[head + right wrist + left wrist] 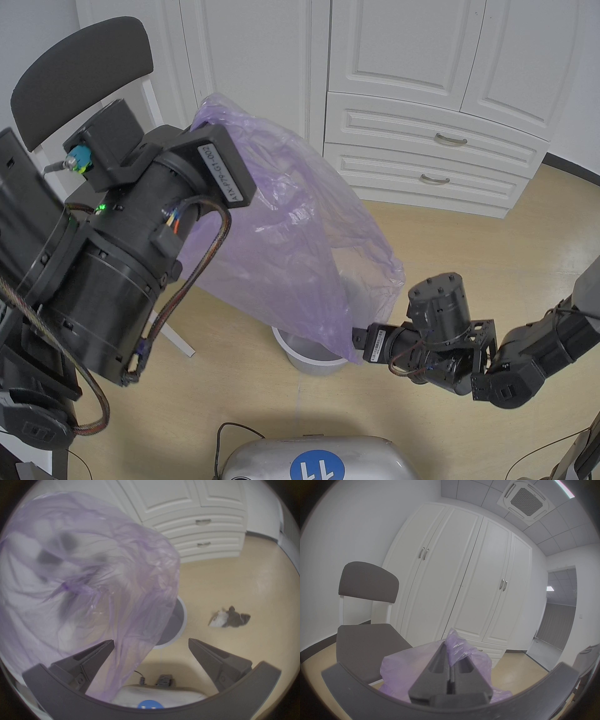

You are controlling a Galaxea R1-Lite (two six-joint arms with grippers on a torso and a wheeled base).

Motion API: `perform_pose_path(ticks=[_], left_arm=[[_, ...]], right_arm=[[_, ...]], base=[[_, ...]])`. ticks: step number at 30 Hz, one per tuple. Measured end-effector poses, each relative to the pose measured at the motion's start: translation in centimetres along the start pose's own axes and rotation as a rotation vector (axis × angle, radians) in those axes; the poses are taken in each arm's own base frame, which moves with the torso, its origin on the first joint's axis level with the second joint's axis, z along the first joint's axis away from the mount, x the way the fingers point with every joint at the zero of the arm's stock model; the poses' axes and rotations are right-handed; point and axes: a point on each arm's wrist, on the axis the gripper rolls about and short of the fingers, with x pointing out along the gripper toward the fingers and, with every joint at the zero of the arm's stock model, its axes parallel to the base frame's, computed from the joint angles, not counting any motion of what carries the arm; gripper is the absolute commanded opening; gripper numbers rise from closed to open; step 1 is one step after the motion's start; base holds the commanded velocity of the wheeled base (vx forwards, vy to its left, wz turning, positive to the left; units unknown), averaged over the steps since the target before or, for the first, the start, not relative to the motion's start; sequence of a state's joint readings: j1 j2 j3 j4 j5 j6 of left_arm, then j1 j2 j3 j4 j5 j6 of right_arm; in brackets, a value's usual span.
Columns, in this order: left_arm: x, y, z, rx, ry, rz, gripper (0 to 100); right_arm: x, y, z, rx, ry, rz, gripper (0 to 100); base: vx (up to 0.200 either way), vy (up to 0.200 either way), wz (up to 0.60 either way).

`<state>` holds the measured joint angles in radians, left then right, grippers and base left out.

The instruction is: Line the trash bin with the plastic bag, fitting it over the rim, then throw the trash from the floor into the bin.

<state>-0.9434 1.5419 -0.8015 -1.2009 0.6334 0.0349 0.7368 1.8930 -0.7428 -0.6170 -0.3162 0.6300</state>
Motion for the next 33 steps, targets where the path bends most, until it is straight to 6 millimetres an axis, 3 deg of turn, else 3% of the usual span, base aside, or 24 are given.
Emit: perform_pose_path(ticks=[7,14,22,33], left_arm=[[0.1,0.0,0.3,-0.011,-0.019,0.002,0],[0.1,-0.1,1.0,-0.028,-0.042,0.004,0],[0.2,-0.1,2.0,-0.055,-0.077,0.007,0],[0.1,0.0,3.0,-0.082,-0.114,0.009,0]], right_arm=[[0.6,1.9,3.6,0.328,0.057,0.065,100],[0.8,2.7,5.5,0.444,0.04,0.177,100],[0.6,2.6,4.7,0.475,-0.043,0.358,100],[1.9,1.7,0.9,0.471,-0.046,0.437,100]], base=[[0.0,0.0,0.0],[0.0,0.0,0.0],[0.0,0.0,0.0],[0.0,0.0,0.0]])
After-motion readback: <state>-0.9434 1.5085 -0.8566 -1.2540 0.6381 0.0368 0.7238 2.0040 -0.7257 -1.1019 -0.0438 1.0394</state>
